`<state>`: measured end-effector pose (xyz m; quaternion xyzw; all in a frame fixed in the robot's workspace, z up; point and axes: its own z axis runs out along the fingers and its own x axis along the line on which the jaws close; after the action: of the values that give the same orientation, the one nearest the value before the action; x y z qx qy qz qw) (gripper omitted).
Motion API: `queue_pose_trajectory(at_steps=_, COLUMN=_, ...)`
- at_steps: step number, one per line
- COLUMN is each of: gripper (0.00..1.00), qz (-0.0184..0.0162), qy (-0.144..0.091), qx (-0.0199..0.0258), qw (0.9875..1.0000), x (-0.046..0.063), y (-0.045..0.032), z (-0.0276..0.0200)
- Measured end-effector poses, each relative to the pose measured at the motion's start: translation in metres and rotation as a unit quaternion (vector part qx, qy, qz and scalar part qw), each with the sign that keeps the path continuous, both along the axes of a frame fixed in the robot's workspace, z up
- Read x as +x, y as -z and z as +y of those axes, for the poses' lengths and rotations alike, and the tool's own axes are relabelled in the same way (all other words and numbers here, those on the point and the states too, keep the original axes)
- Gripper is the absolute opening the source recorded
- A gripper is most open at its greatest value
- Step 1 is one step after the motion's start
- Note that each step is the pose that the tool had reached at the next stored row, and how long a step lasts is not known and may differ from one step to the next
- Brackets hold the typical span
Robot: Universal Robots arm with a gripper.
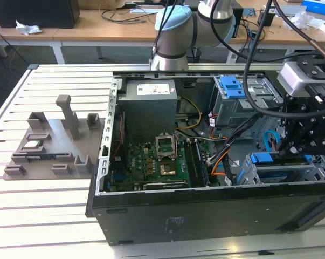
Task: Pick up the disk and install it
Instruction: 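Insert the second disk wire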
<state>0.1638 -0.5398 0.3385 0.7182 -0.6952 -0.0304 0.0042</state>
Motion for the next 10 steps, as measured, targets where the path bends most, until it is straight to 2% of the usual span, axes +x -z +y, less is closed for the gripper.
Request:
queue_pose_trajectory(at_steps=1, gripper=0.24, qz=0.0000, qy=0.000, qx=-0.0001, qw=1.0000, x=0.000, y=-0.0001, z=0.0000)
queue_pose_trajectory(at_steps=3, gripper=0.24, qz=0.0000, qy=0.000, qx=-0.0003, qw=1.0000, x=0.000, y=-0.0012, z=0.0000)
queue_pose_trajectory(at_steps=4, gripper=0.24, qz=0.0000, qy=0.000, qx=-0.0003, qw=1.0000, x=0.000, y=-0.0035, z=-0.0001)
queue_pose_trajectory(at_steps=6, gripper=0.24, qz=0.0000, qy=0.000, qx=-0.0003, qw=1.0000, x=0.000, y=-0.0137, z=0.0003)
queue_pose_trajectory(at_steps=7, gripper=0.24, qz=0.0000, qy=0.000, qx=-0.0002, qw=1.0000, x=0.000, y=-0.0157, z=0.0004)
queue_pose_trajectory(at_steps=8, gripper=0.22, qz=0.0000, qy=0.000, qx=-0.0003, qw=1.0000, x=0.000, y=-0.0193, z=0.0006)
queue_pose_trajectory(at_steps=9, gripper=0.16, qz=0.0000, qy=0.000, qx=-0.0003, qw=1.0000, x=0.000, y=-0.0213, z=0.0006)
queue_pose_trajectory(at_steps=10, gripper=0.16, qz=0.0000, qy=0.000, qx=-0.0002, qw=1.0000, x=0.000, y=-0.0228, z=0.0006)
